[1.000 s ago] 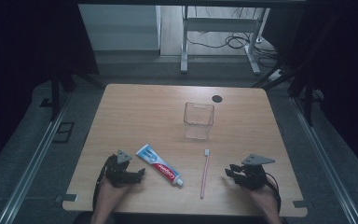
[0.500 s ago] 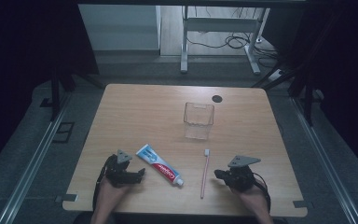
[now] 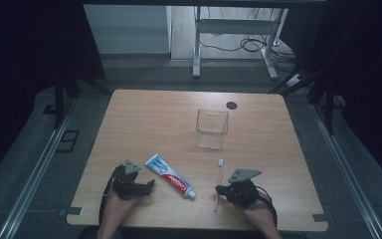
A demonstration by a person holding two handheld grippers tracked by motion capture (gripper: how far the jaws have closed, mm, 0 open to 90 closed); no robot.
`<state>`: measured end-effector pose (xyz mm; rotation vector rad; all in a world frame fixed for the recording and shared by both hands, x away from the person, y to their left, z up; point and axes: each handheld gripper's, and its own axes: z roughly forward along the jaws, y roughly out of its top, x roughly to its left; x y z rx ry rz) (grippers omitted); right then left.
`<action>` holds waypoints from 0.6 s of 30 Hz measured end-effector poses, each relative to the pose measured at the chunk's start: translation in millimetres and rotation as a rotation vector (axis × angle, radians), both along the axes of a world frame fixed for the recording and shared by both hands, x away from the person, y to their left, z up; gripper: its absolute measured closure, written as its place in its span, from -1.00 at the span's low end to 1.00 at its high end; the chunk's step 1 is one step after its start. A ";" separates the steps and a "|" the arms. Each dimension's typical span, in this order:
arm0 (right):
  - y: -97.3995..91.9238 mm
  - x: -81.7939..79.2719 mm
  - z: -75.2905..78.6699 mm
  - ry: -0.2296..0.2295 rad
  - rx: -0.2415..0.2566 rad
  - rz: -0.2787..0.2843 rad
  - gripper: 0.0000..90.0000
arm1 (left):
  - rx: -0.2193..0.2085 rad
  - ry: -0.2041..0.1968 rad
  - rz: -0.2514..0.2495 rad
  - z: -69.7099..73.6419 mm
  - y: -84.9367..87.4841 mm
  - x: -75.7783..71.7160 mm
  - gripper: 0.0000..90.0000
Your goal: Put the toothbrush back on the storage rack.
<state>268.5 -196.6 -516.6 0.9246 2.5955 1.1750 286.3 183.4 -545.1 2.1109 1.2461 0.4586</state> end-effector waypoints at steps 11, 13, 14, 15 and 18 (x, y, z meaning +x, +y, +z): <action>10.5 -0.1 -11.1 0.032 -0.013 0.054 0.92 | -0.001 -0.001 0.000 -0.1 0.0 0.0 -0.85; 11.5 0.4 -14.6 0.039 -0.030 0.053 0.92 | -0.001 -0.001 0.000 -0.1 0.0 0.0 -0.85; 11.0 0.5 -15.0 0.038 -0.035 0.052 0.92 | -0.001 -0.001 0.000 -0.1 -0.1 0.0 -0.86; 11.0 0.5 -15.0 0.038 -0.035 0.052 0.92 | -0.001 -0.001 0.000 -0.1 -0.1 0.0 -0.86; 7.6 0.8 -14.2 0.038 -0.036 0.042 0.92 | -0.001 0.000 0.000 -0.1 0.0 0.0 -0.86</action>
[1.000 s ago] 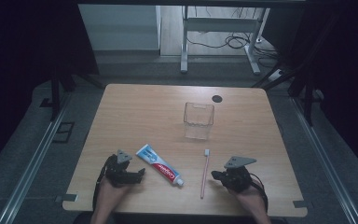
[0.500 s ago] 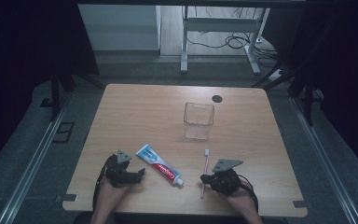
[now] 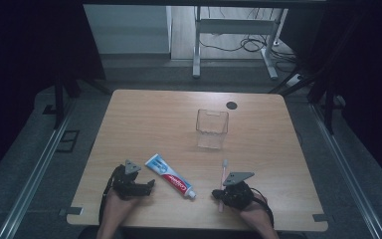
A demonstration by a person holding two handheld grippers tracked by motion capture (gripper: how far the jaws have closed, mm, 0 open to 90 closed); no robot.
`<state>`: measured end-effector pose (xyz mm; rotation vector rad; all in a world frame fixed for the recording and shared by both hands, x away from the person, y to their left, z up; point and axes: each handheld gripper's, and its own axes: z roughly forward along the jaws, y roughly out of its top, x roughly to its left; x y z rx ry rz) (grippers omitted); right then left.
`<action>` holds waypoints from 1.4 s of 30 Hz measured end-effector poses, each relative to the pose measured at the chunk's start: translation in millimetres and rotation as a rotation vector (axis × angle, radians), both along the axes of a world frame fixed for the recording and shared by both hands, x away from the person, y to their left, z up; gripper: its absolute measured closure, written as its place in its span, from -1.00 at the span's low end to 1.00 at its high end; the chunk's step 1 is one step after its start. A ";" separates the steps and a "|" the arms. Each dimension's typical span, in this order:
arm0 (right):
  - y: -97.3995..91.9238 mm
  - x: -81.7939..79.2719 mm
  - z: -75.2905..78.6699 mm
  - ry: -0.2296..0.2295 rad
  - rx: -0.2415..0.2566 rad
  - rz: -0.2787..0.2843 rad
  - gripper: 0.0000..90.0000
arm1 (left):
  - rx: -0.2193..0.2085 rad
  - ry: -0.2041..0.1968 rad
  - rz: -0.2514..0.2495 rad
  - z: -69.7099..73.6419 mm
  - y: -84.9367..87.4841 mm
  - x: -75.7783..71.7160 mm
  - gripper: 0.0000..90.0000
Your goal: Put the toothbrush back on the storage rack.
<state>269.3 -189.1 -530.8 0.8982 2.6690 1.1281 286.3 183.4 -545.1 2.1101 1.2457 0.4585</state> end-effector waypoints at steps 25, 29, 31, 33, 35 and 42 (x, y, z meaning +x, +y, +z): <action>-44.8 11.3 1.5 0.006 -0.002 -0.118 0.91 | 0.000 0.000 0.000 0.0 0.0 0.0 -0.86; -49.8 12.6 1.5 0.004 -0.004 -0.135 0.91 | 0.000 0.000 0.000 0.0 0.0 0.0 -0.86; -54.8 14.3 1.0 0.009 -0.012 -0.146 0.91 | 0.000 0.000 0.000 0.0 0.0 0.0 -0.86; -56.6 14.9 0.7 0.010 -0.009 -0.149 0.91 | 0.000 0.000 0.000 0.0 0.0 0.0 -0.86; -58.9 15.5 0.6 0.015 -0.006 -0.153 0.90 | 0.000 0.000 -0.001 0.0 0.0 0.0 -0.86; -57.2 14.5 3.0 0.016 -0.021 -0.137 0.77 | 0.000 0.000 0.000 0.0 0.0 0.0 -0.86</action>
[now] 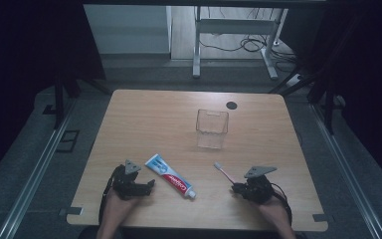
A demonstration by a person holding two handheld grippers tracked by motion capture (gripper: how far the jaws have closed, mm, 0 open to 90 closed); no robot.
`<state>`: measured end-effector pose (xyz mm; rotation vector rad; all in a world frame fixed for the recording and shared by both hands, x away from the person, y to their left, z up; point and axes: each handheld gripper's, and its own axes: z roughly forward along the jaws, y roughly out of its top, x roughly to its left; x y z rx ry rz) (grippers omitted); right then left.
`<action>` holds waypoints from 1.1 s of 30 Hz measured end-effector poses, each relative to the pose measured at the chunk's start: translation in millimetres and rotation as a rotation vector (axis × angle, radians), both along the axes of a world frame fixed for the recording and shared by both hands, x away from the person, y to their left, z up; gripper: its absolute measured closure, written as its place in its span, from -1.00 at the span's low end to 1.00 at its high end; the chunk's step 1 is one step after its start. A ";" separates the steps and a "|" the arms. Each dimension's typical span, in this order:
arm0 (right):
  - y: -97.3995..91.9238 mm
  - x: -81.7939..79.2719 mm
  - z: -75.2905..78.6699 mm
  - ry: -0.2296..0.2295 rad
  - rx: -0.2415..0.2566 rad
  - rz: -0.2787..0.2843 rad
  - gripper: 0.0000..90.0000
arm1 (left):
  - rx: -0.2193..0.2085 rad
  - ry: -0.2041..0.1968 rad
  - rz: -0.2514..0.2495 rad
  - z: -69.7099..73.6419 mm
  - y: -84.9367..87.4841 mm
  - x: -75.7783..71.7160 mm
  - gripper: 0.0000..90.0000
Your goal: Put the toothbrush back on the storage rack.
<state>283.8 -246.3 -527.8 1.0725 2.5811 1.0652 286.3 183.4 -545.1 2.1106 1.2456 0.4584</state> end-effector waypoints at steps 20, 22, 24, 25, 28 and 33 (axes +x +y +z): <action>-9.5 11.6 23.6 0.074 -0.027 -0.046 0.05 | -0.001 0.000 0.000 0.0 0.0 0.0 -0.86; -9.3 14.5 25.1 0.089 -0.053 -0.042 0.01 | -0.001 0.000 0.000 0.0 0.0 0.0 -0.86; -8.5 17.2 26.2 0.093 -0.083 -0.046 0.00 | -0.001 0.000 0.000 0.0 0.0 0.0 -0.86; -8.0 18.5 26.7 0.095 -0.096 -0.045 0.00 | -0.001 0.000 0.000 0.0 0.0 0.0 -0.86; -5.9 22.3 27.5 0.104 -0.145 -0.036 0.04 | -0.001 0.000 0.000 0.0 0.0 0.0 -0.86; 0.0 27.4 28.5 0.117 -0.224 -0.011 0.18 | 0.000 0.001 0.000 0.0 0.0 0.0 -0.86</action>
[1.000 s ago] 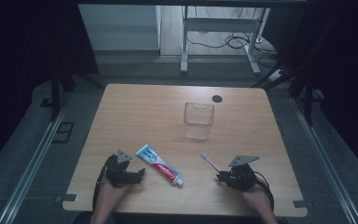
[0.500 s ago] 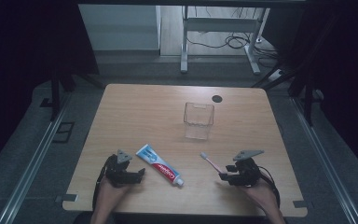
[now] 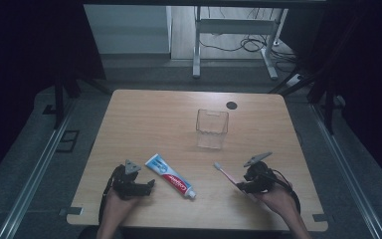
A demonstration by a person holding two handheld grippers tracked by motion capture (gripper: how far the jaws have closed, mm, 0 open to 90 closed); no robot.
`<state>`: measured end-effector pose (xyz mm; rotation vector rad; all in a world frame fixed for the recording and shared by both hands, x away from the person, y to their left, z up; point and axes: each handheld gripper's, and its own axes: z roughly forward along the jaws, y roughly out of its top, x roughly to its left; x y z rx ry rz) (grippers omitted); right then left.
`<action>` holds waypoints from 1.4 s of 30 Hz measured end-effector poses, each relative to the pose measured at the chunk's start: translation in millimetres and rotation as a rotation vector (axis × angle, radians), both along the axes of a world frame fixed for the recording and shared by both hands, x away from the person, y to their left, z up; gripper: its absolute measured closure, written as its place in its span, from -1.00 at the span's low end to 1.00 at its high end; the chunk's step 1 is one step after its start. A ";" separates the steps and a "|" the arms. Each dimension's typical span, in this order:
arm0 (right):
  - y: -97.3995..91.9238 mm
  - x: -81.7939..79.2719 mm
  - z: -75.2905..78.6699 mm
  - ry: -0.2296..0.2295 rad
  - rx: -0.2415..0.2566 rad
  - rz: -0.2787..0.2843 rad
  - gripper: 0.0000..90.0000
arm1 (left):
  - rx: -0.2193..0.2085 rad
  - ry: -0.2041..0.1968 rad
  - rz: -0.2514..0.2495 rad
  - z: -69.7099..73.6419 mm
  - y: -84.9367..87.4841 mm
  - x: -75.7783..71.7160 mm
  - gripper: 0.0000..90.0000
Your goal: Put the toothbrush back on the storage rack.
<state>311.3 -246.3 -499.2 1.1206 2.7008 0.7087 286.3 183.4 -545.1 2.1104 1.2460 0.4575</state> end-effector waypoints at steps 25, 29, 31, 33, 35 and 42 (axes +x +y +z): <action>44.6 32.6 -1.0 0.149 -0.241 0.091 0.68 | -0.004 0.003 0.005 -0.1 -0.4 -0.3 -0.86; 47.7 37.7 -1.0 0.171 -0.251 0.092 0.72 | -0.004 0.003 0.005 -0.1 -0.4 -0.3 -0.86; 48.4 39.8 -0.7 0.187 -0.251 0.095 0.72 | -0.004 0.003 0.005 -0.1 -0.4 -0.4 -0.86; 48.5 40.9 -0.6 0.191 -0.250 0.094 0.74 | -0.004 0.003 0.005 0.0 -0.4 -0.3 -0.86; 47.8 41.1 -0.5 0.198 -0.242 0.089 0.74 | -0.004 0.003 0.005 0.0 -0.4 -0.3 -0.86; 41.1 39.9 0.8 0.165 -0.186 0.080 0.74 | -0.004 0.003 0.005 -0.1 -0.4 -0.3 -0.86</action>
